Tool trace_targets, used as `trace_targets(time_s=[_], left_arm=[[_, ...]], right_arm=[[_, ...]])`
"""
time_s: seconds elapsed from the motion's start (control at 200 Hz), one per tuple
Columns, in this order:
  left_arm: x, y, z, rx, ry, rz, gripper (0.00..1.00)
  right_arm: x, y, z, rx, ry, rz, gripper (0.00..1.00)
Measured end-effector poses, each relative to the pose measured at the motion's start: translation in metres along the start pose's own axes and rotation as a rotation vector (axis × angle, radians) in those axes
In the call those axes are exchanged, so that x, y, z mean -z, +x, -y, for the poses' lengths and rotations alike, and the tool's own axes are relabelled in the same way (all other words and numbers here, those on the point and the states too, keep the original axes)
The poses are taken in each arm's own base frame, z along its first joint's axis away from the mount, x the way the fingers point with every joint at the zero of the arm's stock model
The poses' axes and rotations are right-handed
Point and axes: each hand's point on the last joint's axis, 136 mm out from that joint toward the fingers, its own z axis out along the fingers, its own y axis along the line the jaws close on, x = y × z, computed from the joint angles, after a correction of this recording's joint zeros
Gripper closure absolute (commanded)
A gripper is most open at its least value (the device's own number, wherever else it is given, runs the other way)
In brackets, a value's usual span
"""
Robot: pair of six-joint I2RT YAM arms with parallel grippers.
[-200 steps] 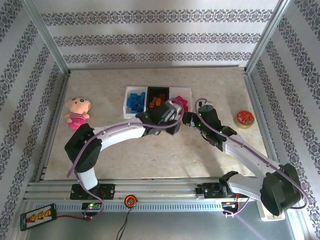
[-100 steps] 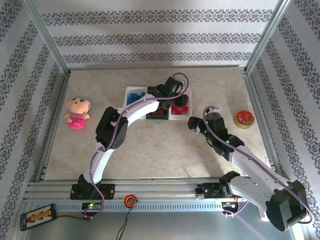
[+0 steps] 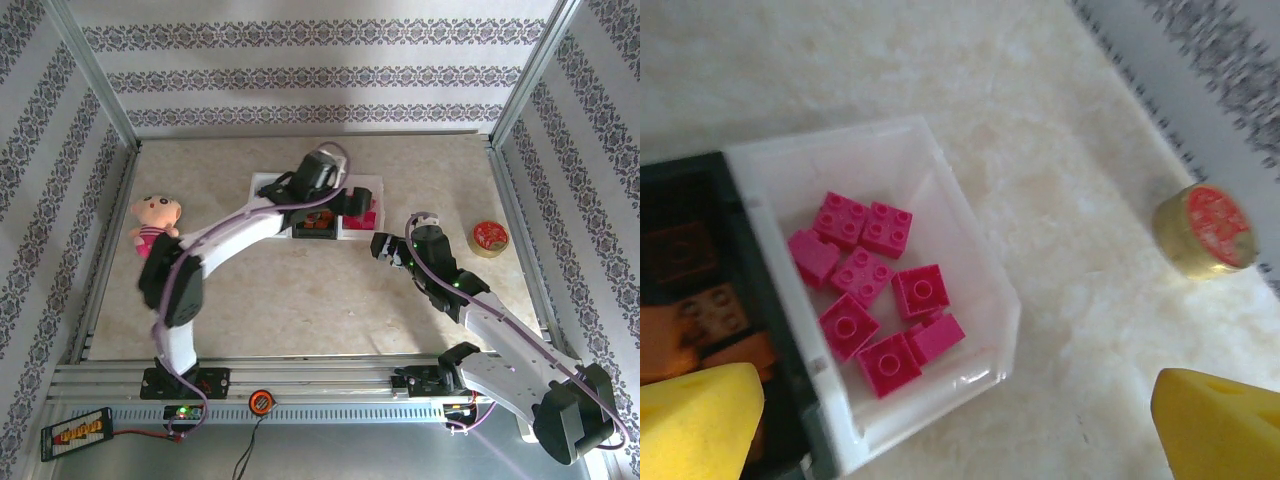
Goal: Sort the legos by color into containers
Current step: Place the lego in the container.
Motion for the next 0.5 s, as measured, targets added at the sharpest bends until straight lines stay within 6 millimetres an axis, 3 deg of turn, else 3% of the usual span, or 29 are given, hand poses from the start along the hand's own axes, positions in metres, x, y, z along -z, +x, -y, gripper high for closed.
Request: trace_targets(time_s=[0.1, 0.19, 0.38, 0.505], left_arm=[[0.057, -0.006, -0.024, 0.015, -0.034, 0.131, 0.01], [0.097, 0.005, -0.069, 0.031, -0.15, 0.238, 0.01], [0.136, 0.057, -0.16, -0.026, -0.462, 0.306, 0.01], [0.161, 0.063, -0.223, 0.0, -0.666, 0.311, 0.01]], right_arm=[[-0.002, -0.004, 0.0, -0.001, 0.005, 0.012, 0.02], [-0.005, -0.006, 0.0, -0.001, 0.016, 0.02, 0.02], [-0.015, -0.01, 0.007, 0.001, 0.068, 0.044, 0.02], [-0.019, -0.015, 0.011, 0.019, 0.097, 0.061, 0.02]])
